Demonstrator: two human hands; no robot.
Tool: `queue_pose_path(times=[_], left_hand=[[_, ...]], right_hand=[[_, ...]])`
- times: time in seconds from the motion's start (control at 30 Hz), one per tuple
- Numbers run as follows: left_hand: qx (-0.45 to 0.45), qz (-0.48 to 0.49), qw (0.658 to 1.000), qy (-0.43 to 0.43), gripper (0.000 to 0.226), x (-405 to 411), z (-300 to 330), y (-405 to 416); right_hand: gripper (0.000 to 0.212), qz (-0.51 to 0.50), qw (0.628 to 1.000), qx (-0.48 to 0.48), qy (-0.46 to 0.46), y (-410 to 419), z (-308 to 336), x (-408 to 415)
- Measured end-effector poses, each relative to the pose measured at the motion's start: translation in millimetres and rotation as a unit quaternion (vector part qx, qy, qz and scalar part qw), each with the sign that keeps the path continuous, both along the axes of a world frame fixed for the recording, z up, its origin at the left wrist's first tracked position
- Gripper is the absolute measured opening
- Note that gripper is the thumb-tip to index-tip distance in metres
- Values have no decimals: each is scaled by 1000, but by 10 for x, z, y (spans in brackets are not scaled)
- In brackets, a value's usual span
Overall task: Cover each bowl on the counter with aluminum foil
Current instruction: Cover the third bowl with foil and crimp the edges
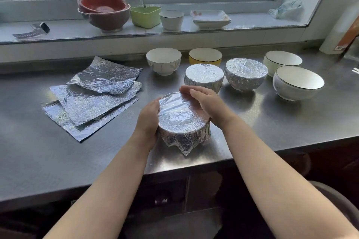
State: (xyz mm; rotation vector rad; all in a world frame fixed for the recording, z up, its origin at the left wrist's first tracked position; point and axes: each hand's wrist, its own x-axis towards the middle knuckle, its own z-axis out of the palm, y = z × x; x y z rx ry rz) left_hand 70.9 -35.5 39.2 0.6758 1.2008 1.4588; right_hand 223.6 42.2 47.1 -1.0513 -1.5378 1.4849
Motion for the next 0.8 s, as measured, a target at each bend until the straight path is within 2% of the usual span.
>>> queue_pose_path(times=[0.3, 0.5, 0.67, 0.73, 0.8], left_hand=[[-11, 12, 1000, 3, 39, 31, -33, 12], [-17, 17, 1000, 4, 39, 50, -40, 0], [-8, 33, 999, -14, 38, 87, -58, -30], [2, 37, 999, -24, 38, 113, -86, -50], [16, 44, 998, -41, 38, 130, -109, -75]], right_hand=[[35, -16, 996, -72, 43, 101, -91, -11], [23, -19, 982, -177, 66, 85, -87, -27], [51, 18, 968, -239, 72, 41, -16, 0], [64, -6, 971, -231, 68, 58, 26, 35], [61, -80, 977, -187, 59, 70, 44, 105]])
